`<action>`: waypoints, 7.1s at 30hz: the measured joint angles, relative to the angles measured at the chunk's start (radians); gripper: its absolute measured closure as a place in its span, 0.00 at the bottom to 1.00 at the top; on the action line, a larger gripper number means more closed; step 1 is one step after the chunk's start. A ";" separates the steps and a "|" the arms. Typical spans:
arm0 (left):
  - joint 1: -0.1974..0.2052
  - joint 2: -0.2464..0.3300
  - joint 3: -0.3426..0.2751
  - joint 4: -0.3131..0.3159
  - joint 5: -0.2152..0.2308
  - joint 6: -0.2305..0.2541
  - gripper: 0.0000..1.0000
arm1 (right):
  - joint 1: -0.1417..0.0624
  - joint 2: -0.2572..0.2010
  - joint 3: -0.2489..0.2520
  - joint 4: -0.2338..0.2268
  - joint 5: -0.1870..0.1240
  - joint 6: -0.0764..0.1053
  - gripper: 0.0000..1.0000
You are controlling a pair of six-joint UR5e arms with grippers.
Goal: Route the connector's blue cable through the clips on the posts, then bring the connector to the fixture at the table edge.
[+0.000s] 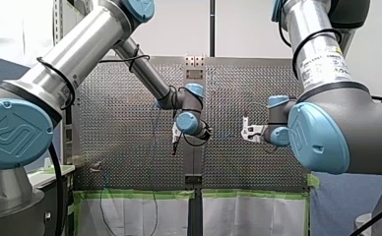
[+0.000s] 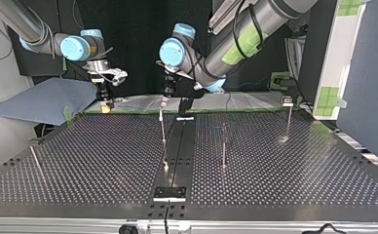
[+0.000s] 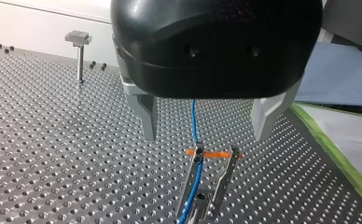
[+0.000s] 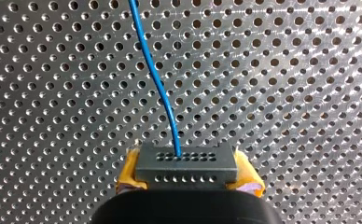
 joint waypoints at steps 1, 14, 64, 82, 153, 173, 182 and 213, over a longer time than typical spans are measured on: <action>0.000 0.000 0.000 0.000 0.000 0.000 0.00 | 0.000 0.000 0.000 0.000 -0.003 0.000 1.00; -0.015 0.025 -0.025 -0.019 -0.001 0.003 0.00 | -0.001 0.000 0.000 0.000 -0.012 0.007 1.00; -0.019 0.454 -0.453 0.399 -0.159 -0.166 0.00 | -0.005 0.000 0.000 0.007 -0.009 0.026 1.00; -0.013 0.596 -0.614 0.482 -0.172 -0.177 0.00 | -0.004 0.000 0.000 0.012 -0.007 0.026 1.00; 0.042 0.544 -1.047 0.726 -0.205 -0.166 0.00 | -0.137 -0.299 -0.140 0.379 0.191 0.007 1.00; 0.059 0.543 -1.040 0.702 -0.224 -0.158 0.00 | -0.214 -0.273 -0.171 0.409 0.148 0.007 1.00; 0.065 0.543 -1.034 0.682 -0.223 -0.149 0.00 | -0.239 -0.266 -0.196 0.433 0.081 0.012 1.00; 0.092 0.542 -1.002 0.589 -0.232 -0.093 0.00 | -0.323 -0.142 -0.310 0.487 -0.124 -0.029 1.00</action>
